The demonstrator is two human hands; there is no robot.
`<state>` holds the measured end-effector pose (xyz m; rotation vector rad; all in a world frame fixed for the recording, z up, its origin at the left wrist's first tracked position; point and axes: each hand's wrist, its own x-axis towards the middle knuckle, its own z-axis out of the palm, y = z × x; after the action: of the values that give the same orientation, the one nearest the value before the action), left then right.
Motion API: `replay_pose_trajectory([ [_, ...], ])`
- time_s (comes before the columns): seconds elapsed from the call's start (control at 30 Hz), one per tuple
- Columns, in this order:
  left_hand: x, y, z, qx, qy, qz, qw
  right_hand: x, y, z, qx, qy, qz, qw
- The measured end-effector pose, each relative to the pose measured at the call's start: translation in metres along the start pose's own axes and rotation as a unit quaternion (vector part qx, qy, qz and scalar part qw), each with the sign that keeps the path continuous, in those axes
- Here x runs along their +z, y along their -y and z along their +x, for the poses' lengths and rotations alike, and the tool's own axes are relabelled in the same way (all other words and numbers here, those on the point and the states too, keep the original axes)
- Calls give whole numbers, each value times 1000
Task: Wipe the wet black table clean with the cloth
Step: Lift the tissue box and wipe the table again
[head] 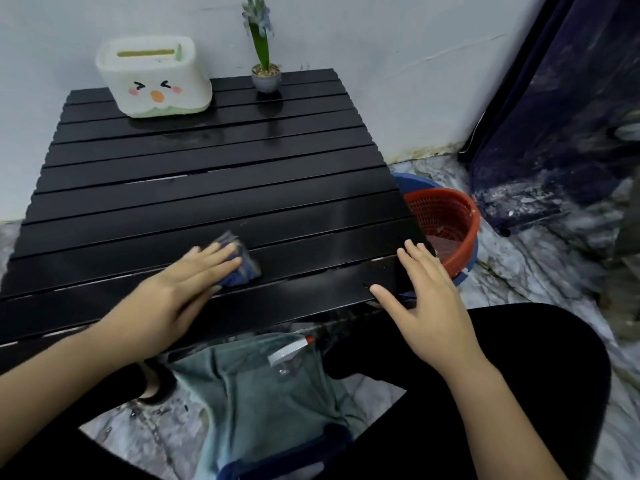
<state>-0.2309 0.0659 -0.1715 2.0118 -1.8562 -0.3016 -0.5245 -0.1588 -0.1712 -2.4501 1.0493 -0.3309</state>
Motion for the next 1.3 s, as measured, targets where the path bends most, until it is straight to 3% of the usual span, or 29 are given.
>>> replay_pose_trajectory([
  [0.2,67,-76,145,139,43,39,989,0,-5,-9,34,-28,-3,999],
  [0.33,84,-111,206,165,68,34,983,-1,-14,-18,86,-57,4,995],
  [0.5,72,-83,173,180,59,-21,982,0,-20,-20,112,-70,30,991],
  [0.8,10,-14,9,67,57,-22,996,-1,-18,-19,107,-94,85,986],
  [1.13,72,-101,154,147,53,26,987,0,-18,-16,105,-95,59,988],
  [1.3,79,-102,157,160,54,15,986,-1,-17,-16,114,-89,62,988],
])
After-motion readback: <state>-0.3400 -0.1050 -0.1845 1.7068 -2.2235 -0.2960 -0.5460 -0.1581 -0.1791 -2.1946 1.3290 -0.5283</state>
